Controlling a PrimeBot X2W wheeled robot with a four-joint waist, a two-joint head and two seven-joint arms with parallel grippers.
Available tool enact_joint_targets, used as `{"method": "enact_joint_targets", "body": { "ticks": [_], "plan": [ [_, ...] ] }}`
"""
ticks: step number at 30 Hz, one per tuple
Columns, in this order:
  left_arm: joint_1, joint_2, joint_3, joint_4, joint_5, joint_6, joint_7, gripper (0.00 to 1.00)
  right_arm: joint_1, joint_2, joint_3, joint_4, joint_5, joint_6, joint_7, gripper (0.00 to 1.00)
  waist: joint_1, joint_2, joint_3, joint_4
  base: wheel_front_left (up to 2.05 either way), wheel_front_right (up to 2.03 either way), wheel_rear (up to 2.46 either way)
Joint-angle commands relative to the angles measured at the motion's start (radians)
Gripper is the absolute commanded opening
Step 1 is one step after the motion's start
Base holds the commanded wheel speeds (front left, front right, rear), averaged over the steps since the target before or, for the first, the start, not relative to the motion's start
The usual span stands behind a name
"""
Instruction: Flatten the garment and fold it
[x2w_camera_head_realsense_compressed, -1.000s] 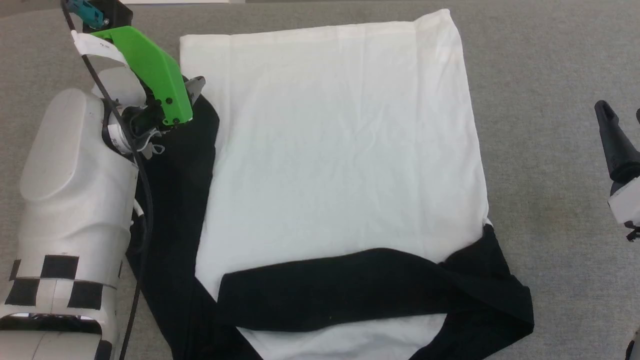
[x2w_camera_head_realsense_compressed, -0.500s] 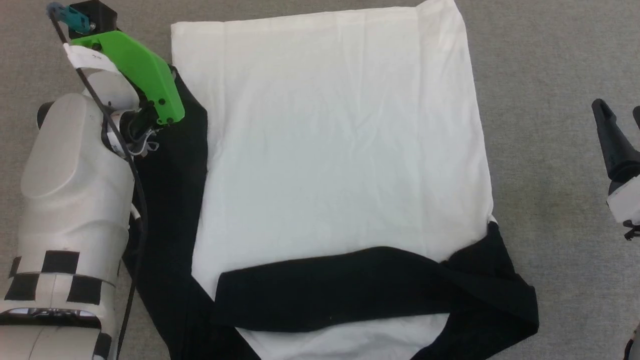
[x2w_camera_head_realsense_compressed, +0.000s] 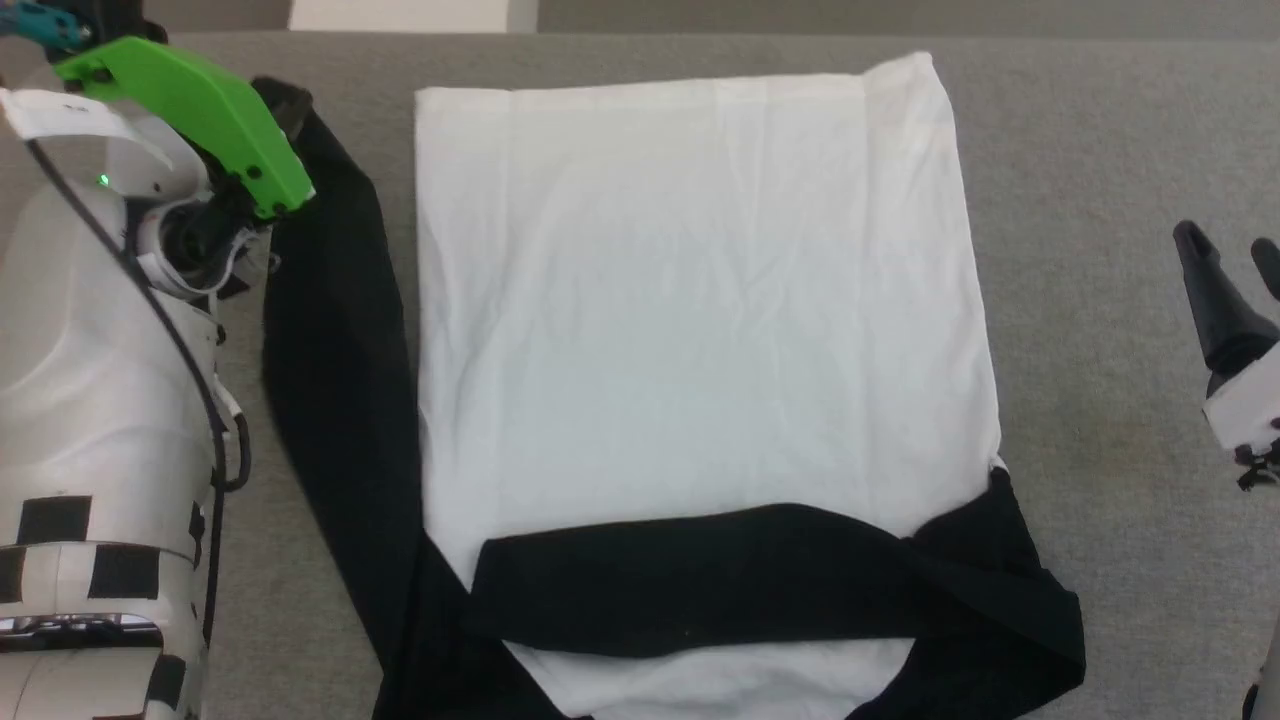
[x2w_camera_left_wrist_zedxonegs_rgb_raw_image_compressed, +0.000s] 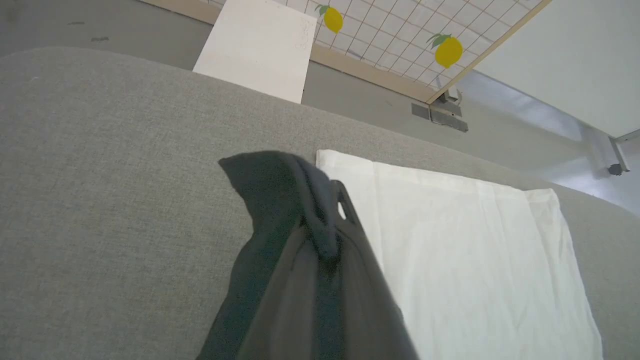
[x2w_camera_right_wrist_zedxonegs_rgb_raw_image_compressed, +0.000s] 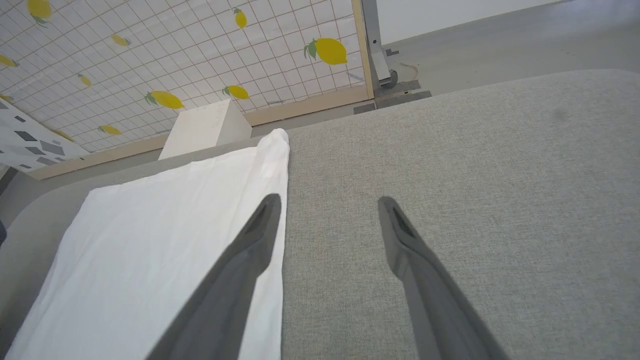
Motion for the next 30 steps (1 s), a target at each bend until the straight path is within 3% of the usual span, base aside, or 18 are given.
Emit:
{"method": "enact_joint_targets", "body": {
  "ticks": [1, 8, 17, 23, 30],
  "plan": [
    [0.011, 0.004, -0.001, -0.028, -0.015, -0.014, 0.002, 0.0, 0.017, 0.001, -0.007, 0.01, -0.005, -0.001, -0.01, 1.0, -0.0001, 0.0, -0.059, 0.048, 0.0, 0.0, 0.0],
    [0.071, -0.053, -0.1, -0.268, -0.07, -0.048, 0.094, 0.0, 0.052, 0.001, -0.023, 0.055, 0.026, -0.001, -0.033, 1.0, -0.0001, 0.0, -0.148, 0.093, 0.0, 0.0, 0.0],
    [0.23, -0.19, -0.363, -0.562, -0.156, -0.055, 0.222, 0.0, 0.059, 0.001, -0.003, 0.093, 0.048, -0.001, -0.056, 1.0, -0.0001, 0.0, -0.192, 0.062, 0.0, 0.0, 0.0],
    [0.322, -0.228, -0.541, -0.596, -0.213, -0.055, 0.24, 0.0, 0.073, 0.001, 0.002, 0.097, 0.048, -0.001, -0.061, 1.0, -0.0001, 0.0, -0.18, 0.006, 0.0, 0.0, 0.0],
    [0.406, -0.238, -0.743, -0.53, -0.217, -0.055, 0.258, 0.0, 0.079, 0.001, 0.001, 0.097, 0.055, -0.001, -0.067, 1.0, -0.0001, 0.0, -0.16, -0.048, 0.0, 0.0, 0.0]
  ]
}}
